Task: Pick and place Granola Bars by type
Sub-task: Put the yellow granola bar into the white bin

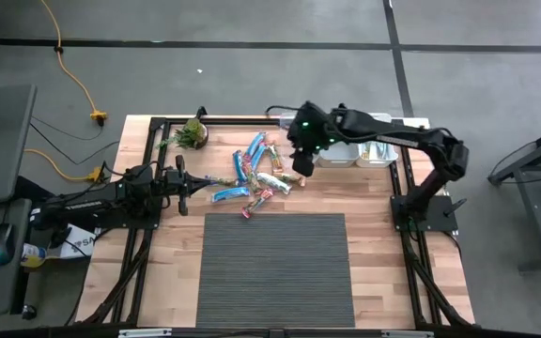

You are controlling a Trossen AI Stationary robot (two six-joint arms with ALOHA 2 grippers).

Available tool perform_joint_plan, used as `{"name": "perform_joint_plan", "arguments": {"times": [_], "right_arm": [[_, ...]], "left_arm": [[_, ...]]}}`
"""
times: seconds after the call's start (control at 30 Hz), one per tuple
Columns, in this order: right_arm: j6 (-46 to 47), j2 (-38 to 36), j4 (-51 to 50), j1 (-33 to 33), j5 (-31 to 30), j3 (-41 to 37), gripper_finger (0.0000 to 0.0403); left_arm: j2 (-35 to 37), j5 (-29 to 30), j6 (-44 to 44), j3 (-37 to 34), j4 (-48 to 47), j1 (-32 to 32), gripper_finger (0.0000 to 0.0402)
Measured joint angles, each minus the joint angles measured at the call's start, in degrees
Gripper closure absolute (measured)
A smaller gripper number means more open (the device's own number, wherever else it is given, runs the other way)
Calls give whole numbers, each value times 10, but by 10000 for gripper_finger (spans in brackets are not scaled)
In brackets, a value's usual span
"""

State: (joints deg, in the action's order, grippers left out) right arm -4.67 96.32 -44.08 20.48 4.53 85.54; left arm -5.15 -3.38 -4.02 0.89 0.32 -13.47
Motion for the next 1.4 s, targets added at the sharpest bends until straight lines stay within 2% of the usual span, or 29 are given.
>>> {"name": "perform_joint_plan", "arguments": {"times": [0.17, 0.3, 0.57, 0.93, 1.13, 1.27, 1.4], "right_arm": [[-33, 81, -101, -7, -17, 77, 249], [-43, 123, -139, -10, -12, 97, 249], [-83, 137, -105, -39, 29, 60, 249], [-91, 137, -18, -48, 33, -37, 247], [-72, 137, 25, -39, 30, -68, 198], [-71, 137, 50, -39, -2, -82, 160], [-74, 137, 71, -39, -36, -95, 148]], "left_arm": [[0, 0, 0, 0, 0, 0, 400], [0, 0, 0, 0, 0, 0, 400], [0, 0, 0, 0, 0, 0, 400], [0, 0, 0, 0, 0, 0, 400], [0, 0, 0, 0, 0, 0, 400], [0, 0, 0, 0, 0, 0, 400], [0, 0, 0, 0, 0, 0, 400]]}}
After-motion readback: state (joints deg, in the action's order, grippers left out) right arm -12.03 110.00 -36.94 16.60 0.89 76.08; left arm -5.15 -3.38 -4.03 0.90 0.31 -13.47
